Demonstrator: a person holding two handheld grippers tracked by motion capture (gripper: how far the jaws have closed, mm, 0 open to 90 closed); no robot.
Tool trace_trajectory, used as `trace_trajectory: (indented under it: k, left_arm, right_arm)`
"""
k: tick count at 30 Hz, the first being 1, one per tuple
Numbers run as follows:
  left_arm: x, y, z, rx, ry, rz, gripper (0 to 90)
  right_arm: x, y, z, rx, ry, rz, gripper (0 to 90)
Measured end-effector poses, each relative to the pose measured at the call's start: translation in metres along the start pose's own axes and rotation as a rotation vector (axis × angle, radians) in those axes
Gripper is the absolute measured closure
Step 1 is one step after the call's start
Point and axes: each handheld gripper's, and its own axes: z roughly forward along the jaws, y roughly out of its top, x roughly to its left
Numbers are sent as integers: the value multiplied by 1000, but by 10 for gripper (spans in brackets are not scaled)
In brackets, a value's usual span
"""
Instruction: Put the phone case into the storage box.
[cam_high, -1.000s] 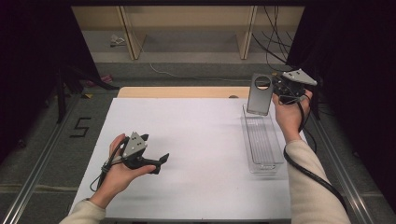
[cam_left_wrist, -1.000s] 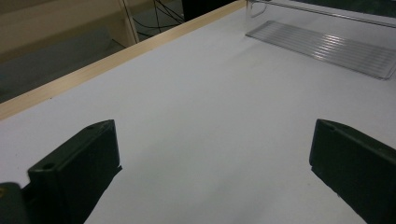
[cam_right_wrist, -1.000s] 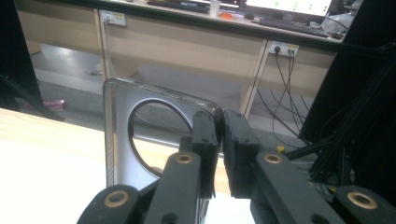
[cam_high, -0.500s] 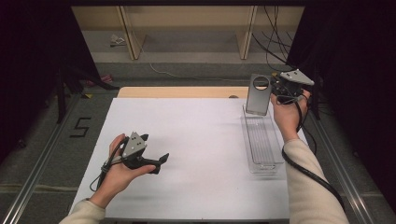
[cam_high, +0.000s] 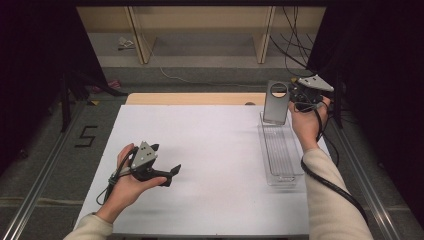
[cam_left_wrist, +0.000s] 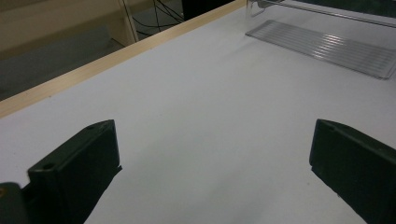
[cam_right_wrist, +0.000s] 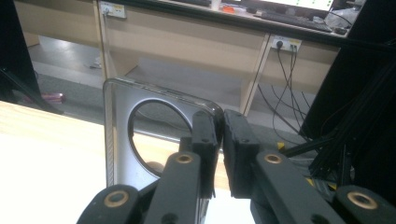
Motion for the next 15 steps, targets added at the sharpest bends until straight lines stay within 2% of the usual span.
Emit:
trace_trajectory:
  k: [15]
  left_arm:
    - [0,0,0,0,0,0,11]
  right_arm:
    - [3,-2,6,10,3,-5,839]
